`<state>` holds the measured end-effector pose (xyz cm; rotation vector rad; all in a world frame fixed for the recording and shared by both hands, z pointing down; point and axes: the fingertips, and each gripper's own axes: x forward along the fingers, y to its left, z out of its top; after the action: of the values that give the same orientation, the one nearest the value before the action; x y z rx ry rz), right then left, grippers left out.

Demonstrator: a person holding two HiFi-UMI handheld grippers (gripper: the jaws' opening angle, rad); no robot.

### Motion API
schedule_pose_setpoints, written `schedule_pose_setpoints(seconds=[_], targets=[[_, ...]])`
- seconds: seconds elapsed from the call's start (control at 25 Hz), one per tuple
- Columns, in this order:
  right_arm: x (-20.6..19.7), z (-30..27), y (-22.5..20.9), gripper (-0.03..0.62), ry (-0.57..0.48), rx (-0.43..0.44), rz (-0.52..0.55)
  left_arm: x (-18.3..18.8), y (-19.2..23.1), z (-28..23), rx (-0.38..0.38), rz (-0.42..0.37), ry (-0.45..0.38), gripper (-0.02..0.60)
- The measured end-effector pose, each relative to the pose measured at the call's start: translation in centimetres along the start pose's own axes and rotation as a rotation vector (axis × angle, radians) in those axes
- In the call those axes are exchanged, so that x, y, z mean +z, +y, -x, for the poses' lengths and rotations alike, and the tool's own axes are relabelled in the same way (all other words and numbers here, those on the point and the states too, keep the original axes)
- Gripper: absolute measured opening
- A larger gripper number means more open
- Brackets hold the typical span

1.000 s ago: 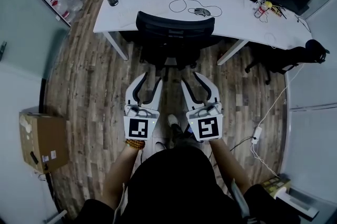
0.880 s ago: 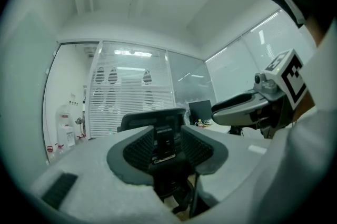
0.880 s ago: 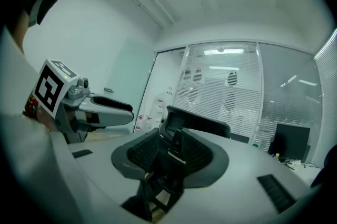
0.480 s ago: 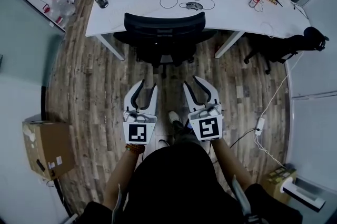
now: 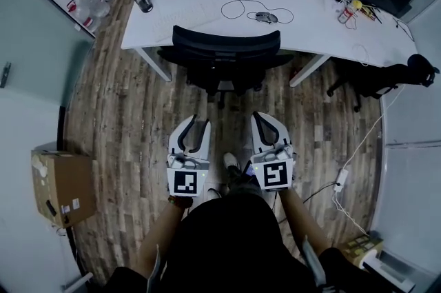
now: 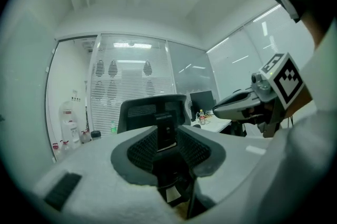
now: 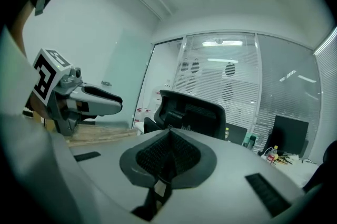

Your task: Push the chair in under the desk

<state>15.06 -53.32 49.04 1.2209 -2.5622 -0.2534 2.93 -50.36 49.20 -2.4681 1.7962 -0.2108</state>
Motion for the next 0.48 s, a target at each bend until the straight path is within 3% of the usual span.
schedule_pose_setpoints(seconds=[0.36,0.48], targets=[[1.1,-5.6,-2.4,0.0,-0.043,0.085,0.088,-1.2,4.1,0.9,0.117,-0.035,0.033,0.092],[-0.7,-7.8,-6.6,0.0,0.016,0.018,0.058,-2.0,7.6,-0.3,0.161,-0.039,0.042,0.084]])
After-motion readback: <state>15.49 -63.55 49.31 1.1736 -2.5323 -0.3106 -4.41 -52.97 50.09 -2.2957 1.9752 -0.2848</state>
